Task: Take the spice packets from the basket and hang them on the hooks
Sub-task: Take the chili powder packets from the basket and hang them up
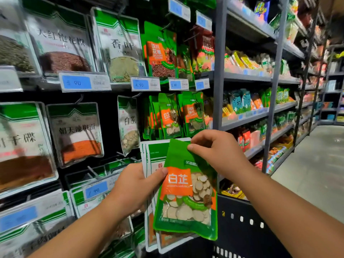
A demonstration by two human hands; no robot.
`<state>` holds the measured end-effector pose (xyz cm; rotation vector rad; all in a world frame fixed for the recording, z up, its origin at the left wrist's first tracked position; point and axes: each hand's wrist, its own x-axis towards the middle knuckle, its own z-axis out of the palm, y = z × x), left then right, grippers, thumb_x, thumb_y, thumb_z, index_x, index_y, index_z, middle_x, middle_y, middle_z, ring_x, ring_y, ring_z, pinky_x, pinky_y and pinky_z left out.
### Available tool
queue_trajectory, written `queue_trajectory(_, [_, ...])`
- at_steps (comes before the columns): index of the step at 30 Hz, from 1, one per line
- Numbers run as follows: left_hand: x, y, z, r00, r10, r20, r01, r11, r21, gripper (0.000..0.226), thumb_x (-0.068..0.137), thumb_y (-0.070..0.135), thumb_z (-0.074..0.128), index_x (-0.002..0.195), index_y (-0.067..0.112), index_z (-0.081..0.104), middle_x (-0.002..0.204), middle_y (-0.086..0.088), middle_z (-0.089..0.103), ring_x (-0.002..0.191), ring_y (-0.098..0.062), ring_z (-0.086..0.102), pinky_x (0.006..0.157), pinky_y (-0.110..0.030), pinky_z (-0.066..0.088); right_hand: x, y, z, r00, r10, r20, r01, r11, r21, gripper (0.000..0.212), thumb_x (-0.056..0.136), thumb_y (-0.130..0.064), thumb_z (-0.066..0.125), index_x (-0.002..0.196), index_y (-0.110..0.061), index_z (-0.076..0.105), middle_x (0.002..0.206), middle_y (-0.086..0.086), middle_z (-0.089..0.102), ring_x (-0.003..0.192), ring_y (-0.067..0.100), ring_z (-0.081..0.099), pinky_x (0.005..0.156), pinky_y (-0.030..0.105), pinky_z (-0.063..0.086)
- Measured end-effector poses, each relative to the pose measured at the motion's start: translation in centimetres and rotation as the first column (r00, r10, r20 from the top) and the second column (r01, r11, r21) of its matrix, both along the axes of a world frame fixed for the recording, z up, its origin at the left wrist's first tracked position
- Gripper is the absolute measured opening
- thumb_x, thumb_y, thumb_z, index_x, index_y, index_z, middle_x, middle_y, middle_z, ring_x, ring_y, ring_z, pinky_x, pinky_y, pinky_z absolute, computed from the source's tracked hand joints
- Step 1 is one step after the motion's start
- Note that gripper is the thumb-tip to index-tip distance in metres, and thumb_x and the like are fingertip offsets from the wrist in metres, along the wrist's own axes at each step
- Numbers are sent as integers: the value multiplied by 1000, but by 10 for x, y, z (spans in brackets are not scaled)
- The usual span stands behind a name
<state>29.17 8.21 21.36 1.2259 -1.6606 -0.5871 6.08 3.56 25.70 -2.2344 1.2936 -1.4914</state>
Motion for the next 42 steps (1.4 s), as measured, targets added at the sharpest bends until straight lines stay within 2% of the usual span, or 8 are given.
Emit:
queue_trajectory(5, [13,4,1,990,103,-95,-105,994,-15,20,97,30,66,82,28,79,78,13,78,70,-3,73,63,-24,52,4,-1,-18,958,33,286,-86,981,175,32,82,-35,84,109,-32,68,105,-13,71,99,1,66,79,25,55])
queue_trajectory(10, [29,6,7,980,176,-96,-183,981,-67,17,98,34,64,96,29,81,88,18,79,81,-1,73,72,-24,55,15,5,-45,707,86,702,-433,838,333,41,81,-23,81,118,-17,63,79,-4,76,67,5,70,63,28,50])
queue_trajectory(16, [41,9,13,961,273,-44,-276,957,-95,23,99,36,62,86,30,79,80,18,77,73,-2,72,65,-27,54,33,8,-69,749,138,648,-514,738,437,55,65,-27,85,114,-7,69,98,11,79,84,22,75,71,37,57])
queue_trajectory(21, [44,10,18,967,254,-31,-256,962,-101,22,99,36,60,89,32,79,84,20,77,77,-1,71,61,-15,50,44,3,-66,727,84,681,-494,754,434,19,88,-8,76,104,0,71,91,12,79,80,25,70,74,40,53])
queue_trajectory(26, [52,5,30,954,298,-32,-300,944,-138,71,85,64,55,71,-5,59,60,-21,58,50,-24,47,56,-30,35,38,-24,-50,666,21,745,-443,815,373,4,96,-4,66,95,-6,69,83,12,77,75,24,71,76,42,57])
queue_trajectory(30, [54,0,48,950,303,-73,-310,946,-99,55,97,41,61,54,11,45,43,2,39,37,-12,34,43,-23,30,18,-68,-32,625,-43,779,-384,852,355,8,95,-7,69,100,-12,74,95,15,78,86,32,76,81,53,62])
queue_trajectory(37, [72,-23,58,946,324,-26,-324,933,-156,60,93,55,59,76,-2,69,64,-15,69,55,-34,60,57,-37,48,0,-147,1,586,-112,803,-345,862,371,12,76,-20,82,84,-28,80,129,13,70,115,37,67,99,63,52])
queue_trajectory(42, [70,-31,66,936,351,-6,-349,927,-137,53,98,41,60,52,13,56,39,2,53,34,-4,46,45,-19,36,13,-162,33,603,-118,789,-308,878,367,10,91,-6,74,89,-16,72,126,13,68,112,30,66,105,52,51])
